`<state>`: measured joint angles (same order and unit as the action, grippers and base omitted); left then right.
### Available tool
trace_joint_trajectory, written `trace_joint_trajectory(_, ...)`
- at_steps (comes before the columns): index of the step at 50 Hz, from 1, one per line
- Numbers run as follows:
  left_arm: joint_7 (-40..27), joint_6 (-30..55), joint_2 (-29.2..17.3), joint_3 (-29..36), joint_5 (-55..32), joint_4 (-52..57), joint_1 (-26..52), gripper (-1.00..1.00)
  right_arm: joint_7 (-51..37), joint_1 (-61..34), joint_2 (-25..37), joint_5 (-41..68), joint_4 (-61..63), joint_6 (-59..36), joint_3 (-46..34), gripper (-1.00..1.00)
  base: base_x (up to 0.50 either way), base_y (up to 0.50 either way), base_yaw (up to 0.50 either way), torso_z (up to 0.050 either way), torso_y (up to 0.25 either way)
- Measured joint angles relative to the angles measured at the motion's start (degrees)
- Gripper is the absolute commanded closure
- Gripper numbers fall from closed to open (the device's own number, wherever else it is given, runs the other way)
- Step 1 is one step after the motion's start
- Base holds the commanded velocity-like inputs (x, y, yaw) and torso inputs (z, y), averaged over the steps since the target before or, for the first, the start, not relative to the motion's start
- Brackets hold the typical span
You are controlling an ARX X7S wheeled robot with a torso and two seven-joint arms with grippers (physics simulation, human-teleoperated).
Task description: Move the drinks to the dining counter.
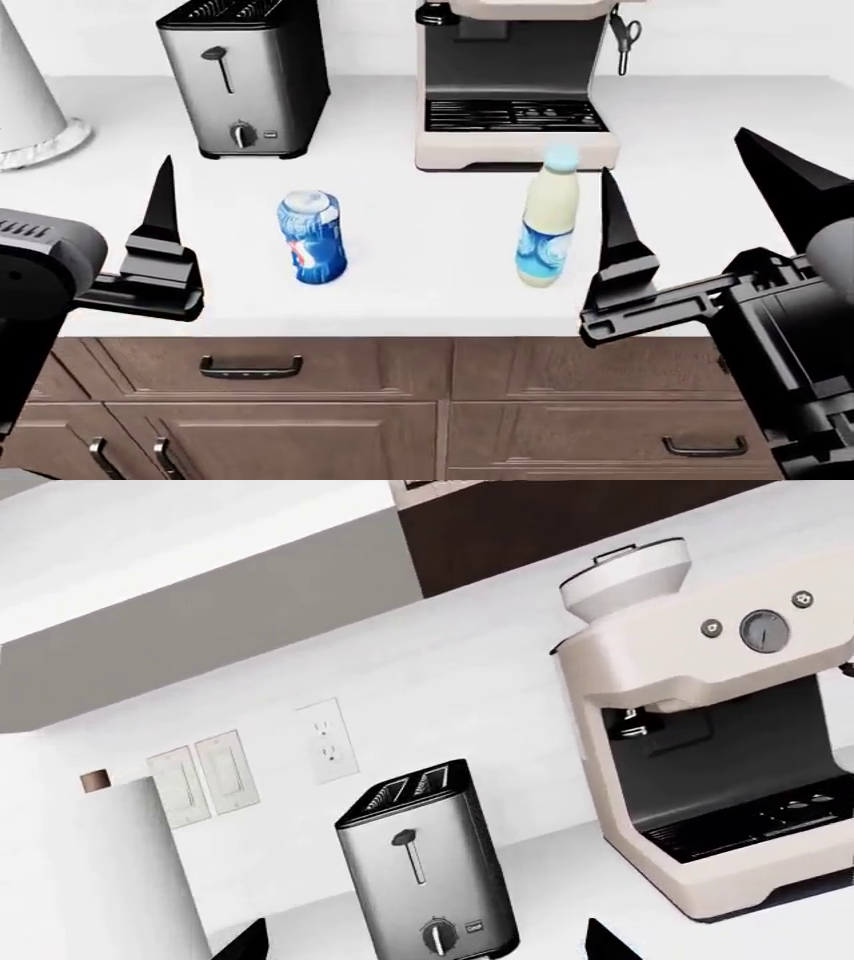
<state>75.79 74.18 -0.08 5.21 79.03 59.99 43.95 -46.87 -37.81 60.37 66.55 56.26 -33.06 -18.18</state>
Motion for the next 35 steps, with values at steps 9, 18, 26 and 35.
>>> trace_joint_trajectory(9,-0.1,0.0,0.0,0.0,-0.1,-0.1,-0.1,-1.0,-0.4,0.2,0.0,0.5,-0.3,0.3,0.0,-1.0,0.33,0.0,0.0,0.0,0.002)
trace_joint_trajectory(18,1.1,0.4,0.0,0.7,0.9,0.0,-0.2,-1.0,-3.3,-1.3,0.3,6.5,-1.5,-1.0,-0.6,-1.0,0.0,0.0,0.0,0.0,0.0)
trace_joint_trajectory(26,3.3,1.5,0.0,2.8,2.3,0.0,-1.2,-1.0,-5.3,-2.1,1.1,14.6,-3.2,-0.7,-0.3,-1.0,0.0,0.0,0.0,0.0,0.0)
trace_joint_trajectory(35,3.6,1.5,0.0,3.9,1.9,0.0,-2.3,-1.0,-5.5,-1.2,1.9,21.7,-4.0,1.5,0.8,-1.0,0.0,0.0,0.0,0.0,0.0)
